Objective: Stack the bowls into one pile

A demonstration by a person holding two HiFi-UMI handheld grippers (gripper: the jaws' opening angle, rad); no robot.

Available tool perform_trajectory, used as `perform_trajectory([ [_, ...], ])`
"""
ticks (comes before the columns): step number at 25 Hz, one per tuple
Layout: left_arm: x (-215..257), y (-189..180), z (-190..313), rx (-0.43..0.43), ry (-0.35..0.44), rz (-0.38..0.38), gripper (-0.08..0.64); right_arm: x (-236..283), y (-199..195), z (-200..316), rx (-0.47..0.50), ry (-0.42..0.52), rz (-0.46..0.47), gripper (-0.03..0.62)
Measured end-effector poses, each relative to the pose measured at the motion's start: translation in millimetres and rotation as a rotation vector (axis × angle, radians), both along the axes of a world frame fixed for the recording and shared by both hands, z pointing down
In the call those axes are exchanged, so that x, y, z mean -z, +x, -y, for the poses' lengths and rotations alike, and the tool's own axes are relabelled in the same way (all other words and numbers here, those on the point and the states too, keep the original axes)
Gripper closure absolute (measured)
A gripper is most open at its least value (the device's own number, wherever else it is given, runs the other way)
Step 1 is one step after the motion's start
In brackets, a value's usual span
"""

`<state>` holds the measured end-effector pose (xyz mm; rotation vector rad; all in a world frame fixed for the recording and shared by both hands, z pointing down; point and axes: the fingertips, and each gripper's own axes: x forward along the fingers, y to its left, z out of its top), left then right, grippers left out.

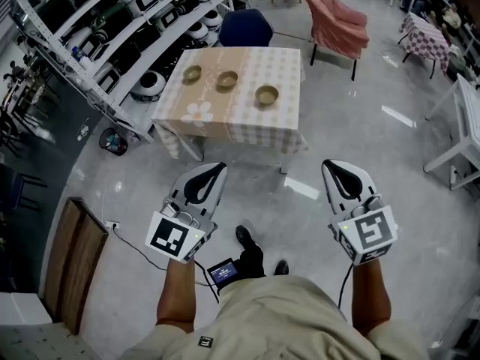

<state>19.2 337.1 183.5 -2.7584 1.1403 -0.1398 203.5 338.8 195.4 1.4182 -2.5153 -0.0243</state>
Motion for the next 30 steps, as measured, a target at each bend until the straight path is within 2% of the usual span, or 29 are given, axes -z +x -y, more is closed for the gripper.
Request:
perform_trajectory([
  [7, 3, -22, 71, -0.032, 0.008, -0.010, 0.554, 3, -19, 66, -0.043, 0.002, -0.006, 0.589],
  [20, -12, -87, 206, -0.084, -0.020, -0.012, 0.554, -10, -80, 195, -0.106, -0.016, -0.009, 0.589],
  [25, -15, -114, 242, -0.102, -0.014, -0.019, 0.554, -13, -100, 227, -0.139, -0.017, -0.019, 0.589],
  [30, -16, -124, 264, -0.106, -0.016, -0.027, 0.554, -13, -109, 251, -0.139, -0.019, -0.035, 0.589],
])
